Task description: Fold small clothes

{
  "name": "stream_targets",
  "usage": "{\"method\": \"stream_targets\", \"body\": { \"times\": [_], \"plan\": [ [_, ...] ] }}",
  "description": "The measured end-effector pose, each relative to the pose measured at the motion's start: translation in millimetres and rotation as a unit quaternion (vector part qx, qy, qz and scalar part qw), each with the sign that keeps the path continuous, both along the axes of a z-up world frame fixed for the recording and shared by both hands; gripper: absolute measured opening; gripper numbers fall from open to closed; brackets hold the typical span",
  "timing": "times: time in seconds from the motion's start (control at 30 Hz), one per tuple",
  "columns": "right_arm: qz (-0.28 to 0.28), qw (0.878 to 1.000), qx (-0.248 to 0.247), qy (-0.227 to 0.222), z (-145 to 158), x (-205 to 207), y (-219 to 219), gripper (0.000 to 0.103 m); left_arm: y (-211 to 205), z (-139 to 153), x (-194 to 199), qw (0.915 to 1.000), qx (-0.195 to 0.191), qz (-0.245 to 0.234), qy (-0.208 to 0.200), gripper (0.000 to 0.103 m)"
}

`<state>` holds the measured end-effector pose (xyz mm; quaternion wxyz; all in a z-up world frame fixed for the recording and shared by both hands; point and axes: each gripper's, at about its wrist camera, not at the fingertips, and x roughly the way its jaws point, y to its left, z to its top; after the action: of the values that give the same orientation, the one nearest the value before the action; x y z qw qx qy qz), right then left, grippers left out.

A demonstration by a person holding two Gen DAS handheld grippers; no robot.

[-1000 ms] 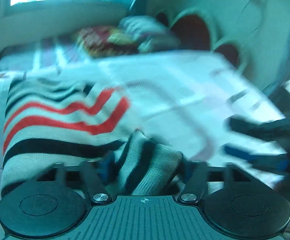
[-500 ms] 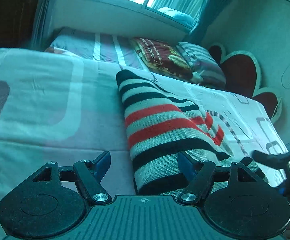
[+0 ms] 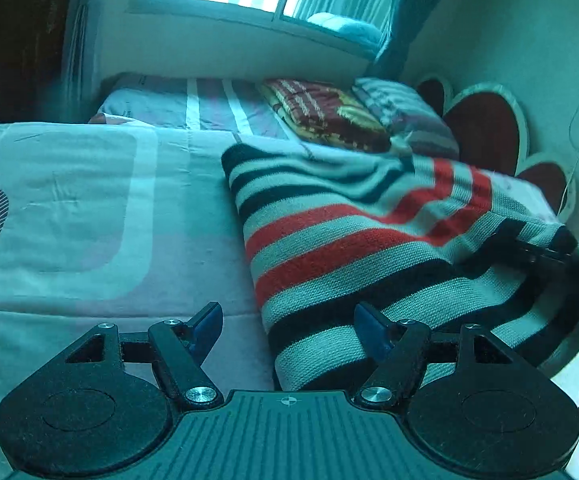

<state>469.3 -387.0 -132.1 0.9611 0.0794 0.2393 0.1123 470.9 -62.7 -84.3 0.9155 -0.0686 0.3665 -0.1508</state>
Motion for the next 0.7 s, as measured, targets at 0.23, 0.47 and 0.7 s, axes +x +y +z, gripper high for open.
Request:
{"method": "stream_targets", "body": {
  "times": [0.23,0.47,0.7],
  "plan": [
    [-0.043,0.992,0.075,0.09,-48.1,20.0,-34.1,0.025,-17.3,6.4,4.6,0.9983,0.053,-0.023,0.002,0.079],
    [-0.074,0.968,0.223,0.092,-38.3,-11.2,-77.8,0.059,-8.2,9.3,3.9,0.9987,0.045,-0.025,0.006,0.081],
    [-0.078,0.963,0.228,0.122,-49.5,-20.1,-82.2,0.024,-8.7,8.1,5.0,0.9986,0.045,-0.026,0.009,0.081]
  ]
}}
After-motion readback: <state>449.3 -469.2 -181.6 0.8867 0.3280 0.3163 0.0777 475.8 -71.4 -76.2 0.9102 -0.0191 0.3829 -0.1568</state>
